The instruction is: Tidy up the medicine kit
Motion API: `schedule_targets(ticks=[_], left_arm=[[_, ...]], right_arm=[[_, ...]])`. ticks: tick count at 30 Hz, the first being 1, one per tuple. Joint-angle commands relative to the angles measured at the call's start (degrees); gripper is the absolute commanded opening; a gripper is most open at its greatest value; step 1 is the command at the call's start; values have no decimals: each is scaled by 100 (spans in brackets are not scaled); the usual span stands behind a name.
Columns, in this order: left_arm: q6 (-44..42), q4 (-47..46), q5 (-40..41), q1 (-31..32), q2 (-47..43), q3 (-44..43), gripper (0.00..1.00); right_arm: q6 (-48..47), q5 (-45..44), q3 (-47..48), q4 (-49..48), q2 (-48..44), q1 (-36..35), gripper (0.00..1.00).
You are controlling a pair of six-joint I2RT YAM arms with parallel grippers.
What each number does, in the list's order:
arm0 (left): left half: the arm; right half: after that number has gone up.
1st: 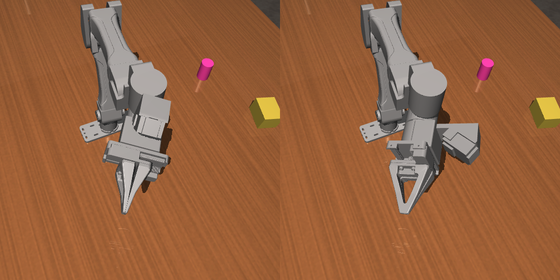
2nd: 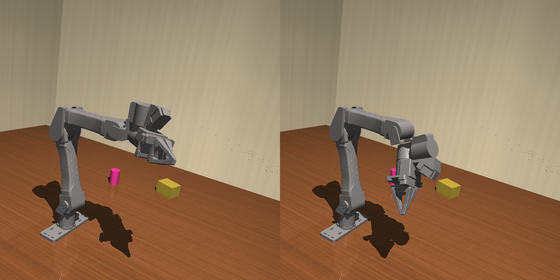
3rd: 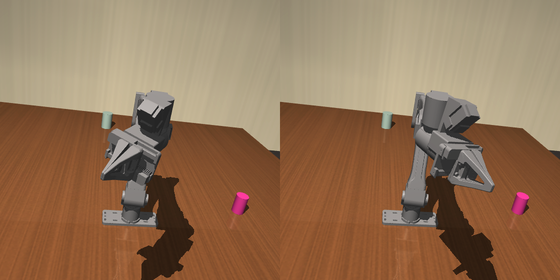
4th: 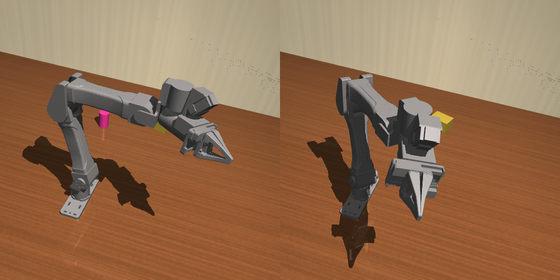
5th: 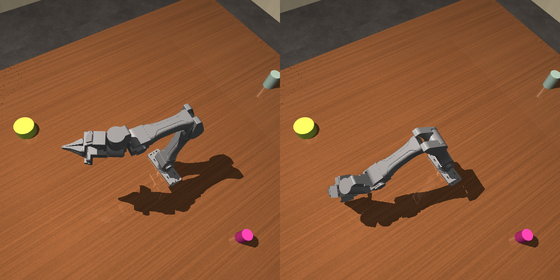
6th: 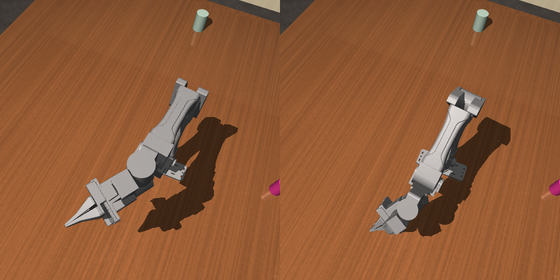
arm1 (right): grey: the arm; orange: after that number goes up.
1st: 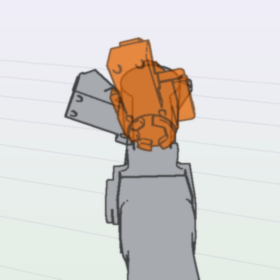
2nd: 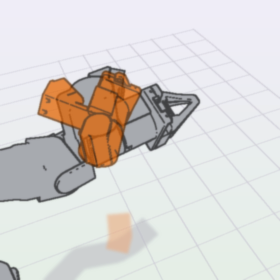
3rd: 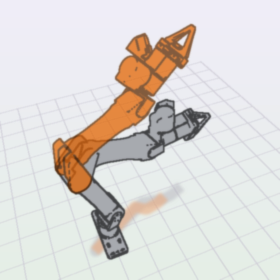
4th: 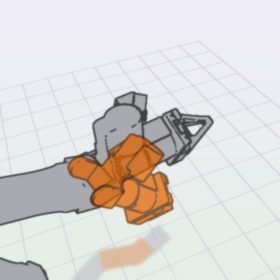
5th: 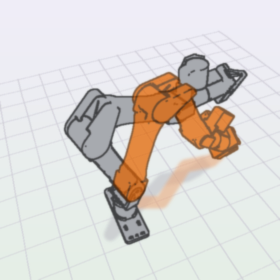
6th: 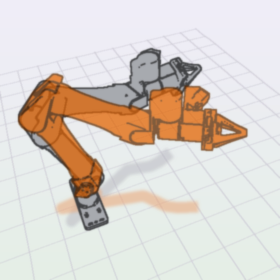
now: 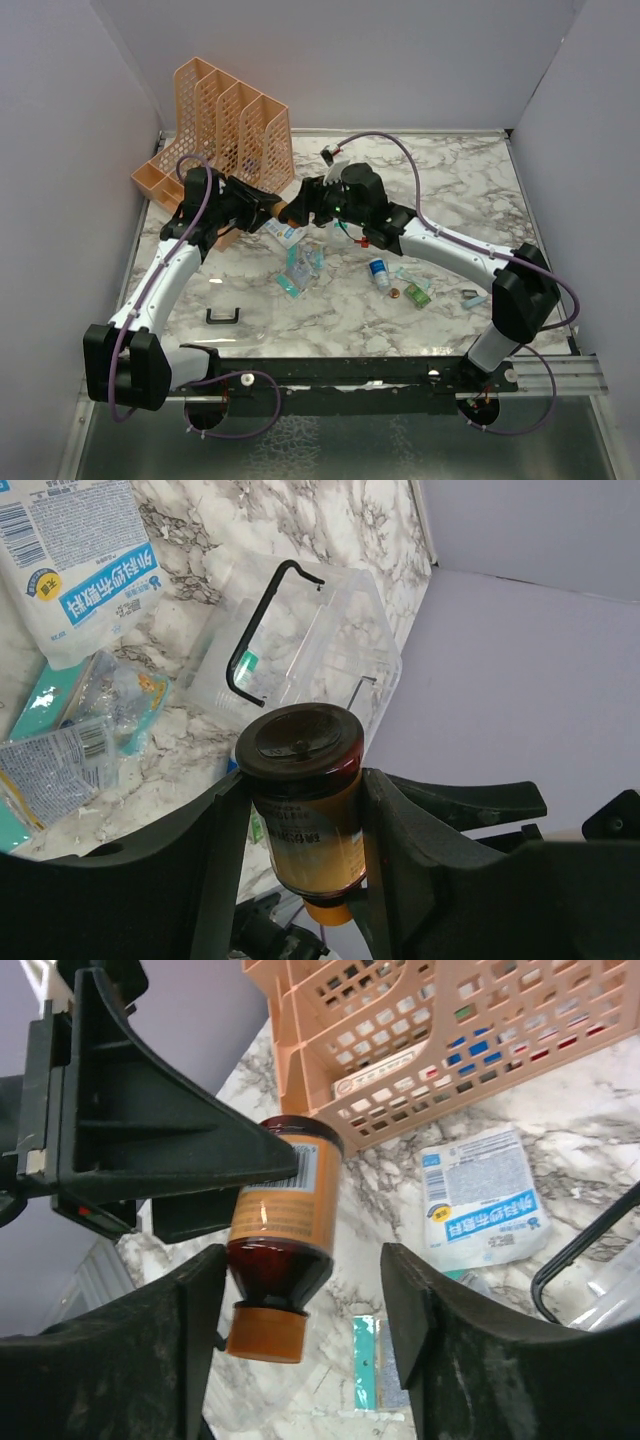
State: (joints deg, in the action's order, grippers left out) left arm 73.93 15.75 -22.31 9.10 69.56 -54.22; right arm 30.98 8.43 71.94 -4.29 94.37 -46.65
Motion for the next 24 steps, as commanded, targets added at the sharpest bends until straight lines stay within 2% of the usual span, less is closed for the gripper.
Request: schedule_targets(ticks=[1, 5, 11, 18, 24], left_arm=[[274, -366, -289, -23, -51, 68, 46], [220, -406, -259, -36, -7, 95, 46], [144, -373, -225, -82, 22, 69, 46], [88, -362, -200, -101, 57, 26, 47], [-14, -332, -148, -102, 82, -69, 48]], right_arm=[[241, -6, 326, 421, 183, -28, 59], [405, 322, 300, 394, 206, -28, 58], [453, 273, 130, 467, 85, -28, 60], [396, 187, 115, 643, -44, -28, 49], [271, 329, 82, 776, -159, -28, 53]])
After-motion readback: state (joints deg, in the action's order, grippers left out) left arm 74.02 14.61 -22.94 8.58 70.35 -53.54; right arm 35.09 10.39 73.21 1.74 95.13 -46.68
